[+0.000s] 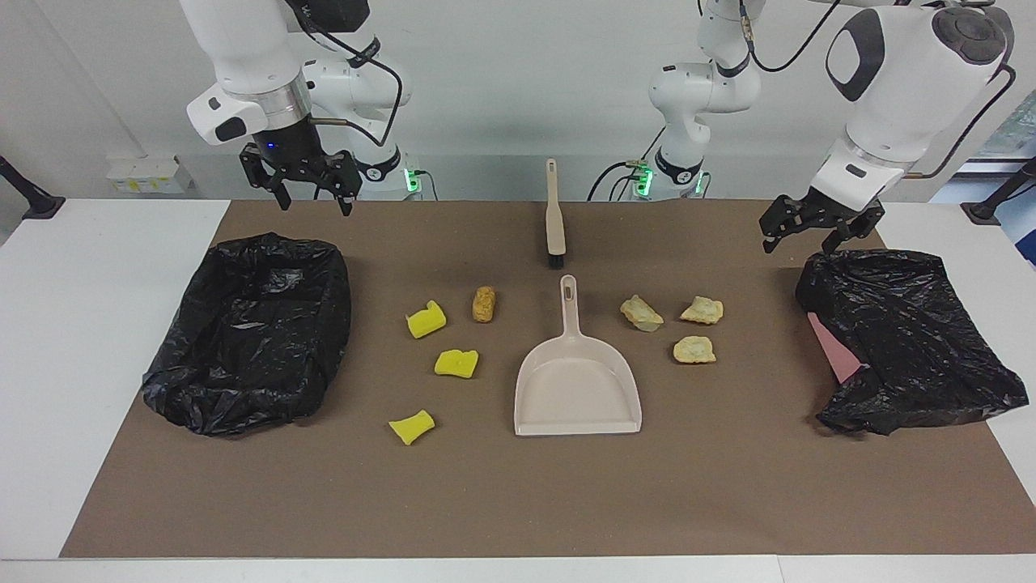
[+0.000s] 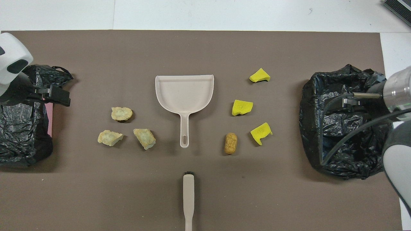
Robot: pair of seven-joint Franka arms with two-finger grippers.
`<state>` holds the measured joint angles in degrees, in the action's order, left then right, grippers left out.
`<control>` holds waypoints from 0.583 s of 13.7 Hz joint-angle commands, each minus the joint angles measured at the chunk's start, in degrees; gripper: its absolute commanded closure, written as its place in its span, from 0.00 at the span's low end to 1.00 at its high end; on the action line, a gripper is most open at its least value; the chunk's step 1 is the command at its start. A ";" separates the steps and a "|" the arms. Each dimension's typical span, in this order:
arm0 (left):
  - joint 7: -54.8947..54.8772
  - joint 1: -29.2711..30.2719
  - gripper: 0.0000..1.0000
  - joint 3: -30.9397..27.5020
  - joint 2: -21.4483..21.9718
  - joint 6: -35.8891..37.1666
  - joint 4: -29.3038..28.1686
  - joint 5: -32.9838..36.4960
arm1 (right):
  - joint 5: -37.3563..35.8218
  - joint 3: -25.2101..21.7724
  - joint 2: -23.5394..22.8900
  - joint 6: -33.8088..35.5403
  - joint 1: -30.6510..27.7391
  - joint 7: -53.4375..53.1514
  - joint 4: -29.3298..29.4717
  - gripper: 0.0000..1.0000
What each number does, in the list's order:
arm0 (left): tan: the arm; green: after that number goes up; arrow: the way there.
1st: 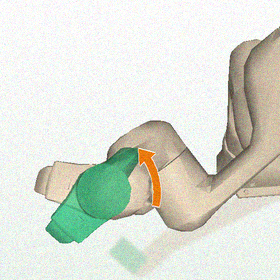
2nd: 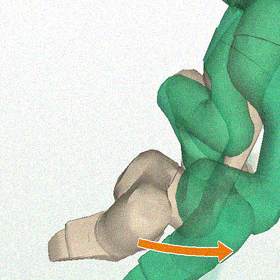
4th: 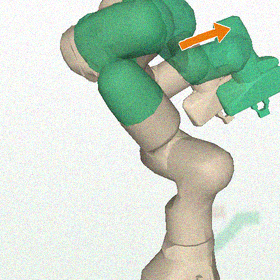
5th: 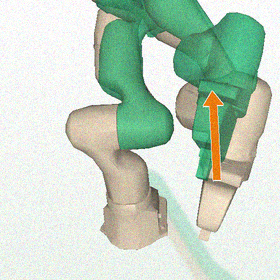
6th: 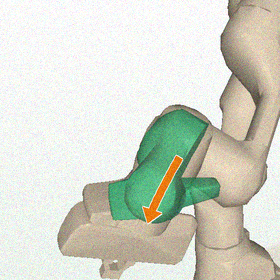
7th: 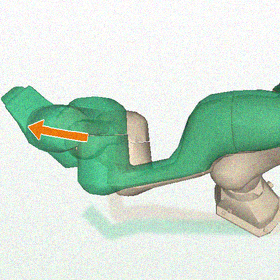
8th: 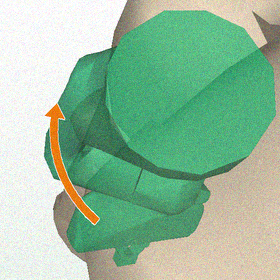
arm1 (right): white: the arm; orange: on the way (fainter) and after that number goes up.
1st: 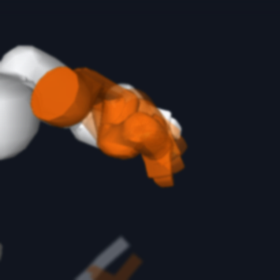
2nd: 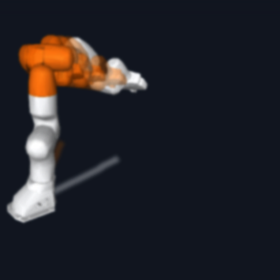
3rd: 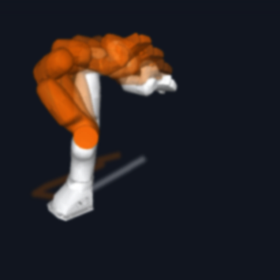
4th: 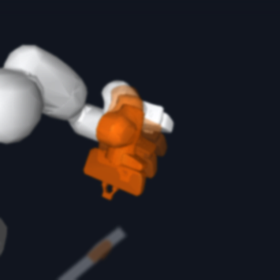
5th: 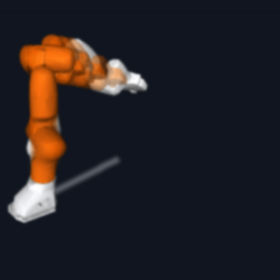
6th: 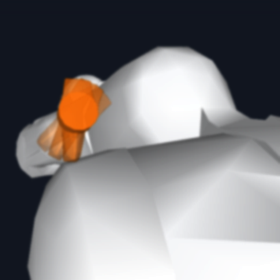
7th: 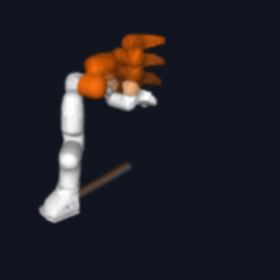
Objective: Sweep and dump trash in bin
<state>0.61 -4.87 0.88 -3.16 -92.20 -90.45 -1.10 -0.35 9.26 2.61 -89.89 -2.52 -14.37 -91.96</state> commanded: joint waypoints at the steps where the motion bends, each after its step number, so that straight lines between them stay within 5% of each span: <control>1: -0.87 -0.23 0.00 0.61 3.33 -0.69 -4.89 0.04 | 1.15 0.15 1.00 -0.81 -0.82 2.59 -1.02 0.00; 8: -0.25 -10.76 0.00 0.79 10.62 -12.64 -24.66 -3.82 | 0.97 0.85 -0.93 -3.96 2.15 2.60 -0.93 0.00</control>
<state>0.36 -12.23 2.48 3.11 -101.17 -107.31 -4.03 -0.30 9.60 2.29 -91.50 -1.58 -12.07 -92.04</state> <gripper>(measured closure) 0.000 0.000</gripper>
